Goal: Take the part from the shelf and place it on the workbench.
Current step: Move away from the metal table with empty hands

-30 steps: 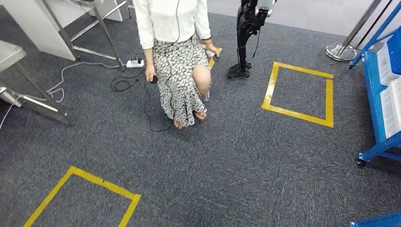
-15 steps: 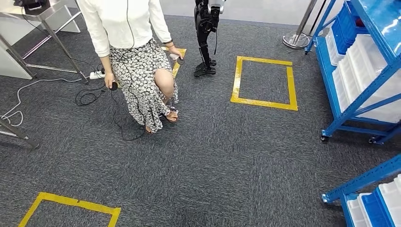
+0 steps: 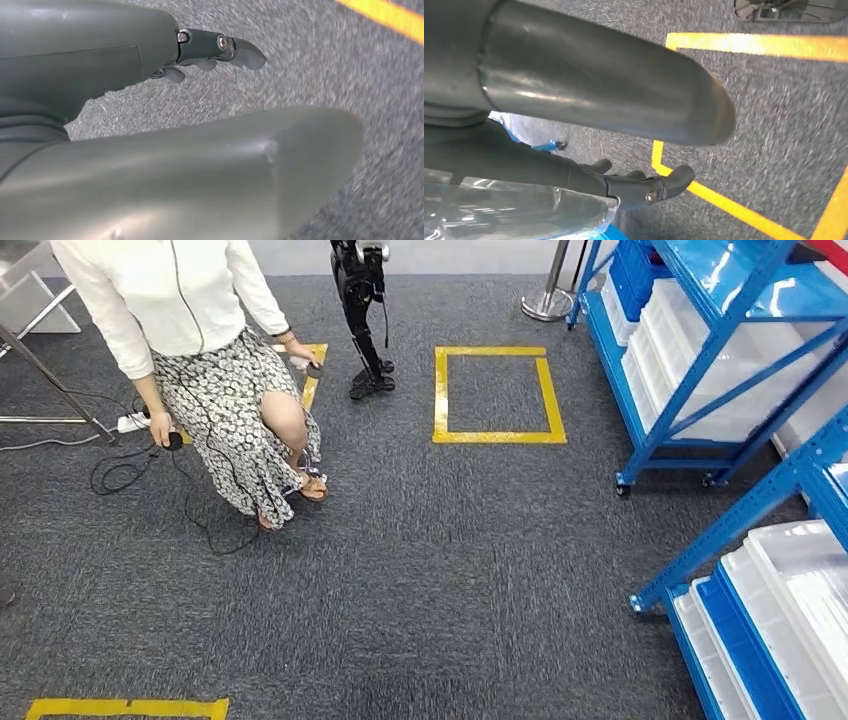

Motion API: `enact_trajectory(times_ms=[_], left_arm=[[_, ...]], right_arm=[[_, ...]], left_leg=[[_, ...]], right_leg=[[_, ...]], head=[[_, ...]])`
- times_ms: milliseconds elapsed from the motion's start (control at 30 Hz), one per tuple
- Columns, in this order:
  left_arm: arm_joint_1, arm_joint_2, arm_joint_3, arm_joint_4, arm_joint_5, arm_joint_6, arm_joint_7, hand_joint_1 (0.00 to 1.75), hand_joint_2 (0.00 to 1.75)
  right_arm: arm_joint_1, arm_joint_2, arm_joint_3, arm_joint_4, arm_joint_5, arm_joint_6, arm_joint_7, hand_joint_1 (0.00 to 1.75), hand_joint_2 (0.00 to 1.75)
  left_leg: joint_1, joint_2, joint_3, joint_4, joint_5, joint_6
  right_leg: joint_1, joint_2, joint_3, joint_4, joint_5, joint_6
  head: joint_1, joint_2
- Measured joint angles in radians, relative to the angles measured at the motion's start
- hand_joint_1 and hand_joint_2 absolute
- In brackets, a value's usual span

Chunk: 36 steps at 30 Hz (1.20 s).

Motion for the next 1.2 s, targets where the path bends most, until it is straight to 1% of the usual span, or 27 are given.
enact_trajectory(times_ms=[67, 100, 167, 233, 267, 300, 333, 367, 400, 467, 533, 567, 600, 667, 733, 767, 800, 833, 867, 900, 933, 967, 1000, 1033, 1100, 1133, 1200], left_arm=[[-0.004, 0.000, -0.001, 0.000, -0.009, -0.006, 0.000, 0.00, 0.00], [-0.006, 0.000, -0.002, 0.000, -0.013, -0.009, 0.001, 0.00, 0.00], [-0.007, 0.000, -0.004, 0.000, -0.019, -0.013, 0.003, 0.00, 0.00], [-0.004, 0.001, -0.004, 0.000, -0.022, -0.015, 0.005, 0.00, 0.00], [-0.003, 0.001, -0.004, 0.000, -0.023, -0.015, 0.006, 0.00, 0.00], [-0.002, 0.001, -0.005, 0.000, -0.024, -0.015, 0.006, 0.00, 0.00], [-0.001, 0.001, -0.005, 0.000, -0.025, -0.016, 0.007, 0.00, 0.00], [-0.001, 0.001, -0.006, 0.000, -0.026, -0.017, 0.008, 0.00, 0.00], [-0.001, 0.002, -0.007, 0.000, -0.028, -0.019, 0.008, 0.00, 0.00], [-0.001, 0.008, -0.009, -0.001, -0.029, -0.025, 0.010, 0.00, 0.00], [-0.001, 0.014, -0.010, -0.001, -0.031, -0.028, 0.011, 0.00, 0.00], [-0.002, 0.014, -0.011, -0.001, -0.031, -0.029, 0.012, 0.00, 0.00], [-0.003, 0.015, -0.012, -0.001, -0.033, -0.031, 0.012, 0.00, 0.00], [-0.004, 0.016, -0.015, -0.002, -0.036, -0.033, 0.013, 0.00, 0.00], [0.000, 0.016, -0.017, -0.002, -0.038, -0.034, 0.013, 0.00, 0.00], [0.002, 0.016, -0.017, -0.002, -0.039, -0.034, 0.013, 0.00, 0.00], [0.004, 0.017, -0.018, -0.002, -0.039, -0.034, 0.013, 0.00, 0.00], [0.004, 0.016, -0.018, -0.001, -0.039, -0.034, 0.013, 0.00, 0.00], [0.004, 0.016, -0.019, -0.001, -0.039, -0.034, 0.013, 0.00, 0.00], [0.004, 0.015, -0.020, -0.001, -0.039, -0.035, 0.013, 0.00, 0.00], [0.004, 0.015, -0.021, -0.001, -0.039, -0.035, 0.013, 0.00, 0.00], [0.004, 0.015, -0.023, -0.002, -0.039, -0.035, 0.013, 0.00, 0.00], [0.004, 0.016, -0.024, -0.002, -0.040, -0.035, 0.013, 0.00, 0.00], [0.002, 0.018, -0.026, -0.002, -0.040, -0.035, 0.013, 0.00, 0.00], [-0.001, 0.018, -0.027, -0.002, -0.040, -0.035, 0.013, 0.00, 0.00], [-0.003, 0.018, -0.027, -0.002, -0.040, -0.035, 0.013, 0.00, 0.00], [-0.001, 0.018, -0.028, -0.002, -0.040, -0.034, 0.013, 0.00, 0.00]], right_arm=[[0.000, -0.001, 0.000, 0.000, -0.007, -0.003, -0.003, 0.00, 0.00], [0.001, -0.001, 0.000, 0.000, -0.011, -0.004, -0.005, 0.00, 0.00], [0.001, -0.002, -0.001, 0.000, -0.017, -0.006, -0.009, 0.00, 0.00], [0.001, -0.003, -0.003, 0.000, -0.020, -0.008, -0.012, 0.00, 0.00], [0.001, -0.002, -0.004, 0.000, -0.021, -0.008, -0.013, 0.00, 0.00], [0.002, -0.002, -0.005, 0.000, -0.022, -0.009, -0.014, 0.00, 0.00], [0.003, -0.003, -0.006, 0.000, -0.023, -0.009, -0.014, 0.00, 0.00], [0.004, -0.003, -0.006, 0.000, -0.024, -0.011, -0.014, 0.00, 0.00], [0.005, -0.003, -0.007, 0.000, -0.025, -0.012, -0.015, 0.00, 0.00], [0.005, -0.001, -0.007, 0.000, -0.026, -0.015, -0.017, 0.00, 0.00], [0.005, 0.002, -0.008, 0.000, -0.025, -0.017, -0.019, 0.00, 0.00], [0.006, 0.002, -0.009, 0.000, -0.025, -0.018, -0.020, 0.00, 0.00], [0.008, 0.003, -0.010, 0.000, -0.026, -0.019, -0.020, 0.00, 0.00], [0.009, 0.000, -0.016, 0.000, -0.027, -0.023, -0.023, 0.00, 0.00], [0.007, -0.003, -0.021, 0.000, -0.029, -0.027, -0.028, 0.00, 0.00], [0.005, -0.004, -0.023, 0.000, -0.029, -0.027, -0.029, 0.00, 0.00], [0.006, -0.005, -0.024, 0.000, -0.029, -0.028, -0.030, 0.00, 0.00], [0.007, -0.006, -0.024, 0.000, -0.029, -0.028, -0.031, 0.00, 0.00], [0.008, -0.007, -0.025, 0.000, -0.029, -0.029, -0.031, 0.00, 0.00], [0.010, -0.009, -0.025, 0.000, -0.029, -0.029, -0.031, 0.00, 0.00], [0.009, -0.009, -0.026, 0.000, -0.029, -0.030, -0.031, 0.00, 0.00], [0.007, -0.010, -0.026, 0.000, -0.029, -0.031, -0.031, 0.00, 0.00], [0.005, -0.010, -0.027, 0.000, -0.029, -0.031, -0.031, 0.00, 0.00], [0.004, -0.009, -0.027, 0.000, -0.029, -0.031, -0.031, 0.00, 0.00], [0.004, -0.009, -0.029, 0.000, -0.029, -0.032, -0.031, 0.00, 0.00], [0.005, -0.009, -0.029, 0.000, -0.029, -0.032, -0.031, 0.00, 0.00], [0.004, -0.009, -0.030, 0.000, -0.029, -0.033, -0.031, 0.00, 0.00]], left_leg=[[0.004, 0.018, 0.001, 0.011, -0.012, -0.014], [0.009, 0.015, 0.002, 0.014, -0.017, -0.019], [0.019, -0.027, -0.012, 0.061, -0.061, -0.028], [0.022, -0.087, -0.060, 0.179, -0.142, -0.032], [0.022, -0.101, -0.089, 0.246, -0.176, -0.031], [0.022, -0.106, -0.109, 0.292, -0.190, -0.027], [0.021, -0.109, -0.113, 0.304, -0.184, -0.021], [0.019, -0.113, -0.098, 0.276, -0.159, -0.013], [0.016, -0.125, -0.068, 0.215, -0.123, -0.003], [0.006, -0.170, -0.004, 0.084, -0.063, 0.018], [-0.005, -0.189, 0.020, 0.033, -0.044, 0.032], [-0.009, -0.178, 0.020, 0.030, -0.040, 0.038], [-0.008, -0.165, 0.023, 0.018, -0.030, 0.044], [-0.006, -0.139, 0.033, -0.014, -0.006, 0.053], [-0.007, -0.111, 0.033, -0.030, 0.011, 0.056], [-0.007, -0.095, 0.027, -0.029, 0.015, 0.055], [-0.007, -0.079, 0.021, -0.029, 0.017, 0.052], [-0.007, -0.065, 0.016, -0.028, 0.020, 0.048], [-0.005, -0.051, 0.011, -0.027, 0.021, 0.043], [-0.002, -0.038, 0.007, -0.022, 0.021, 0.037], [-0.001, -0.025, 0.003, -0.013, 0.019, 0.029], [-0.001, -0.013, -0.005, -0.001, 0.012, 0.018], [-0.003, -0.002, -0.010, 0.011, 0.004, 0.009], [-0.004, 0.007, -0.012, 0.019, -0.004, 0.000], [0.000, 0.021, -0.009, 0.025, -0.014, -0.010], [0.006, 0.008, -0.009, 0.033, -0.025, -0.017], [0.014, -0.052, -0.031, 0.095, -0.081, -0.030]], right_leg=[[0.006, 0.016, -0.009, 0.003, -0.001, -0.022], [0.005, 0.028, -0.010, 0.004, 0.000, -0.031], [0.004, 0.049, -0.011, 0.003, 0.007, -0.047], [0.009, 0.070, -0.016, 0.004, 0.016, -0.060], [0.015, 0.082, -0.019, 0.004, 0.019, -0.064], [0.020, 0.095, -0.022, 0.005, 0.022, -0.067], [0.025, 0.109, -0.023, 0.005, 0.024, -0.069], [0.029, 0.123, -0.023, 0.005, 0.026, -0.069], [0.032, 0.137, -0.023, 0.004, 0.029, -0.069], [0.034, 0.161, -0.025, 0.003, 0.036, -0.065], [0.033, 0.181, -0.029, 0.001, 0.043, -0.056], [0.033, 0.192, -0.031, -0.002, 0.048, -0.049], [0.034, 0.191, -0.035, -0.002, 0.051, -0.045], [0.039, 0.151, -0.058, 0.025, 0.034, -0.046], [0.038, 0.097, -0.110, 0.127, -0.024, -0.056], [0.033, 0.086, -0.141, 0.194, -0.054, -0.055], [0.028, 0.080, -0.163, 0.247, -0.073, -0.050], [0.022, 0.075, -0.167, 0.268, -0.079, -0.040], [0.016, 0.069, -0.152, 0.253, -0.071, -0.027], [0.011, 0.056, -0.112, 0.193, -0.052, -0.013], [0.007, 0.030, -0.068, 0.120, -0.036, -0.003], [0.005, 0.005, -0.031, 0.060, -0.023, 0.001], [0.005, -0.012, -0.007, 0.021, -0.017, -0.003], [0.008, -0.019, -0.003, 0.012, -0.018, -0.013], [0.010, 0.006, -0.010, 0.016, -0.015, -0.032], [0.008, 0.017, -0.011, 0.015, -0.012, -0.040], [0.005, 0.040, -0.013, 0.015, -0.001, -0.057]], head=[[-0.003, 0.000], [-0.004, 0.000], [-0.005, 0.000], [-0.006, 0.000], [-0.006, 0.000], [-0.005, 0.000], [-0.005, 0.000], [-0.005, 0.000], [-0.005, 0.000], [-0.005, 0.000], [-0.006, 0.000], [-0.007, 0.000], [-0.007, 0.000], [-0.004, 0.000], [0.002, 0.000], [0.004, 0.000], [0.005, 0.000], [0.004, 0.000], [0.004, 0.000], [0.005, 0.000], [0.005, 0.000], [0.007, 0.000], [0.005, 0.000], [0.004, 0.000], [-0.002, 0.000], [-0.002, 0.000], [-0.003, 0.000]])
